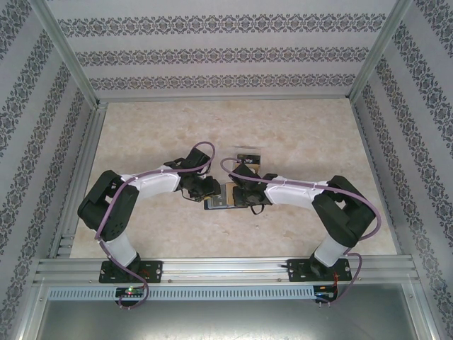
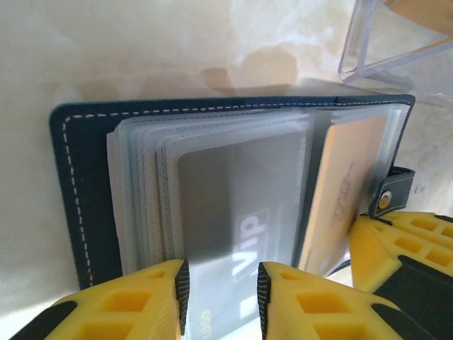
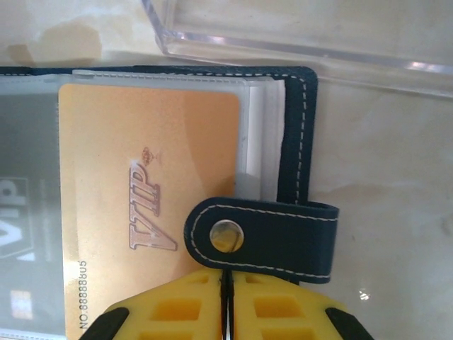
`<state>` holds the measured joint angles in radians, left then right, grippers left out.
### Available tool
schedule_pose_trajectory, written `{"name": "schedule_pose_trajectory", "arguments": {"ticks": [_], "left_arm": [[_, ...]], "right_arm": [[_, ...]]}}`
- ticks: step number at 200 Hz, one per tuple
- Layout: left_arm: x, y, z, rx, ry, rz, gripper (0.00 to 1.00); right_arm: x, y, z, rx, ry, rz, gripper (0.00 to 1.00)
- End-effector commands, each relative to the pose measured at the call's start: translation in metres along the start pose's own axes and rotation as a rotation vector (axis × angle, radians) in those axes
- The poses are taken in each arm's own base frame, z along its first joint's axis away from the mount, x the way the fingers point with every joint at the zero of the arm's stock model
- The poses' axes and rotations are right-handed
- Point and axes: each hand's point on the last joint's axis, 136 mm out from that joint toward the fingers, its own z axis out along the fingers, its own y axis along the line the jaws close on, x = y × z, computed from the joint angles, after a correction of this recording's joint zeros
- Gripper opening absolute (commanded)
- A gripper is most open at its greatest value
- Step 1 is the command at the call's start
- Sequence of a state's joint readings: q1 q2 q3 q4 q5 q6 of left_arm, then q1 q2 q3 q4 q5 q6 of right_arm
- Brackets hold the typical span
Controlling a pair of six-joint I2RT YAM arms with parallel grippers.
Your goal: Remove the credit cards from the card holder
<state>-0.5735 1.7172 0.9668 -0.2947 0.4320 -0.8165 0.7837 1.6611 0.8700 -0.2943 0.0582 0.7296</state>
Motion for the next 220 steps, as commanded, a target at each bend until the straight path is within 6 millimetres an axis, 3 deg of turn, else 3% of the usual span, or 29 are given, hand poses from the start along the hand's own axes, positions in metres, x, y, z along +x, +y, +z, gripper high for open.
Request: {"name": "schedule_pose_trajectory", "arguments": {"ticks": [1, 57, 138, 220], "left_arm": [[-0.004, -0.012, -0.003, 0.072, -0.009, -0.026, 0.33], [-0.004, -0.025, 0.006, 0.166, 0.005, -0.060, 0.27], [0.002, -0.018, 0.027, 0.153, 0.059, -0.070, 0.26], [0.004, -0.024, 0.033, 0.169, 0.078, -0.061, 0.21]], "right_arm": [[0.006, 0.007, 0.005, -0.016, 0.026, -0.003, 0.13], [0.008, 0.007, 0.006, -0.016, 0.030, -0.003, 0.13], [0.009, 0.007, 0.006, -0.014, 0.030, 0.000, 0.13], [0.010, 0.008, 0.008, -0.017, 0.033, 0.000, 0.13]]}}
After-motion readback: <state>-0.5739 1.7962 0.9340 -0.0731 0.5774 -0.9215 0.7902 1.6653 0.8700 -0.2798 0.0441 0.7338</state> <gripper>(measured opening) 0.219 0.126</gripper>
